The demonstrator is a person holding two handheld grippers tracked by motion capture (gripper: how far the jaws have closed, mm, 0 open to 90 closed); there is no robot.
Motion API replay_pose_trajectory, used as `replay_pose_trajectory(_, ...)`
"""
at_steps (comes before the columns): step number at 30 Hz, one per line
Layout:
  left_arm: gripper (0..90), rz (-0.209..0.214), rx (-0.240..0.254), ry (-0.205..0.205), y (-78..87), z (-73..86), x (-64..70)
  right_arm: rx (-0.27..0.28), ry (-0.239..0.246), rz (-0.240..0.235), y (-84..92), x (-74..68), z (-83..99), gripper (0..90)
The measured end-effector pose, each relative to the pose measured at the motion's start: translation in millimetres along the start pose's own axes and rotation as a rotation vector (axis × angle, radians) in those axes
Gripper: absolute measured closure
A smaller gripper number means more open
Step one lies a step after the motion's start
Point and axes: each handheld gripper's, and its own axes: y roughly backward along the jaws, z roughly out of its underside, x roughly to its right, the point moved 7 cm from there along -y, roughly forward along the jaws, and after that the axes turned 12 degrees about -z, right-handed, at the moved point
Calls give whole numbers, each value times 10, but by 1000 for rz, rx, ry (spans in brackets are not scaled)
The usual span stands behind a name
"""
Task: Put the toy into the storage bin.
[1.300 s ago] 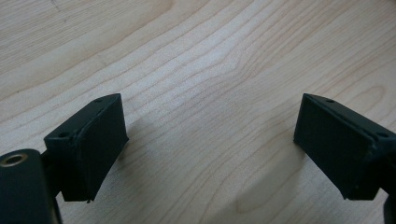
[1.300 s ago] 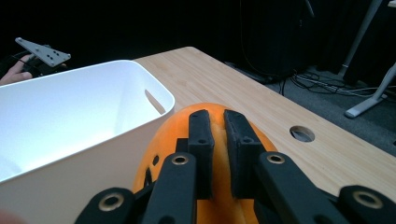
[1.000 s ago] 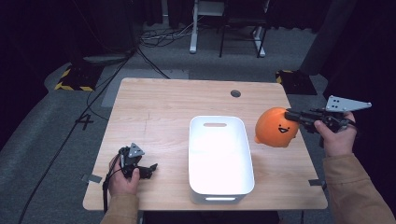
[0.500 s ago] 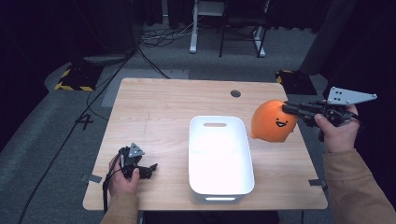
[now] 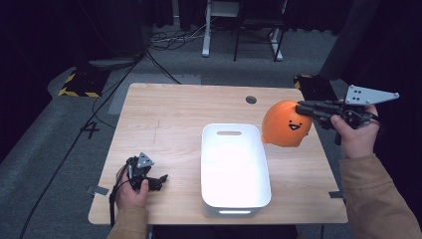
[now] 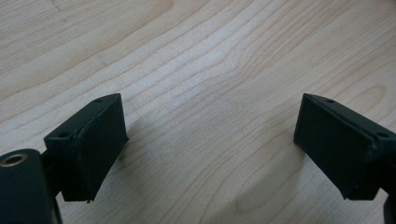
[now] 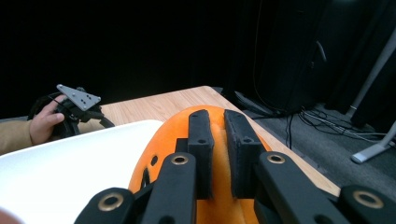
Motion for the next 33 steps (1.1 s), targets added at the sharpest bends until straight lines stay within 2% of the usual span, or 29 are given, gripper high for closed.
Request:
replay_pose_trajectory(7, 97, 0, 0, 0, 0, 0, -1, 7, 14, -30, -175, -52, -120, 818)
replay_pose_trajectory(16, 97, -1, 0, 0, 0, 0, -1, 10, 26, -68, -490, -116, -237, 816)
replay_pose_trajectory(33, 97, -1, -1, 0, 0, 0, -1, -6, 33, -120, -961, -206, -254, 816)
